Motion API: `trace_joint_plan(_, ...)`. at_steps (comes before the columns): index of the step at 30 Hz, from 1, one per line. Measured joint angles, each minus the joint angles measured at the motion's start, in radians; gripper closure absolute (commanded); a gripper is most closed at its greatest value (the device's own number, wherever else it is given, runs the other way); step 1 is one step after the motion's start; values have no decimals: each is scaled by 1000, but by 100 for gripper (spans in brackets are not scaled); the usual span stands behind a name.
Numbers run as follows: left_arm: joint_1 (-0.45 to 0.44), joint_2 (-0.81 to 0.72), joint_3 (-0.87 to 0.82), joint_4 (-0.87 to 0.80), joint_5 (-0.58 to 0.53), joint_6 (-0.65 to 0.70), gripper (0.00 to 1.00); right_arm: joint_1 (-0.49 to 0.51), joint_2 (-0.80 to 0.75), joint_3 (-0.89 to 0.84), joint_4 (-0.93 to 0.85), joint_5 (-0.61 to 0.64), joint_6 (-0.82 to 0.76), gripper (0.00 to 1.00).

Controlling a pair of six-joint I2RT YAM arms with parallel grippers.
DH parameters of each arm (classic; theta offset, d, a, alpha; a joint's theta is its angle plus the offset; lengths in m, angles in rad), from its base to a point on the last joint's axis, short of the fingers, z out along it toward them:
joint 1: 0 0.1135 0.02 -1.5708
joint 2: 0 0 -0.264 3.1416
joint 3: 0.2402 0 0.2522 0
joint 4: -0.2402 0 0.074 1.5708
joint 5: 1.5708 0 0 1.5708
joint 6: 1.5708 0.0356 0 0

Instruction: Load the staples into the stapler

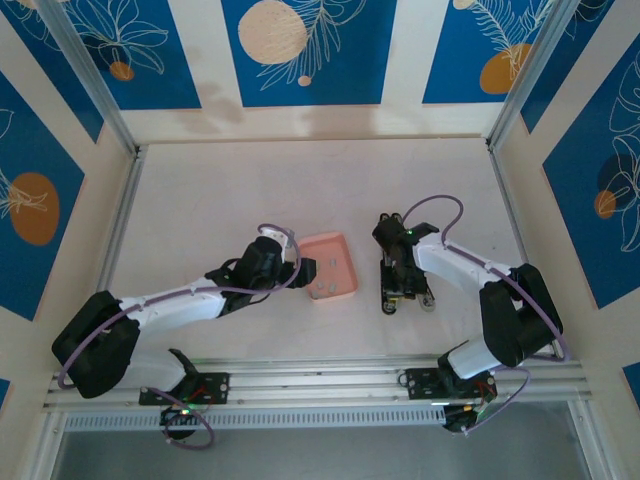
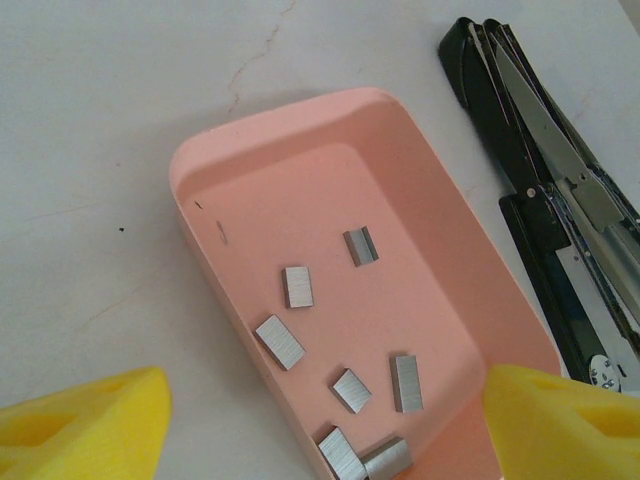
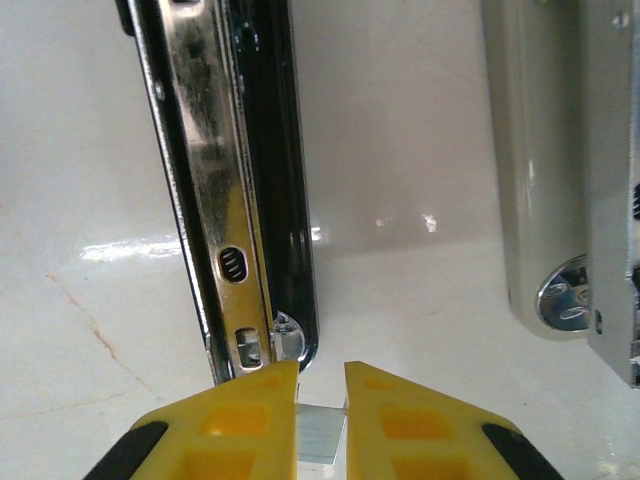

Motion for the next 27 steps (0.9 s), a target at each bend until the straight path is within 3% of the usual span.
trace_joint_plan(13, -2, 0, 0, 0, 0, 0, 19, 14, -117, 35, 20, 19, 7, 82)
trace_joint_plan(27, -2, 0, 0, 0, 0, 3, 19, 25, -83, 16, 101, 35, -35, 82)
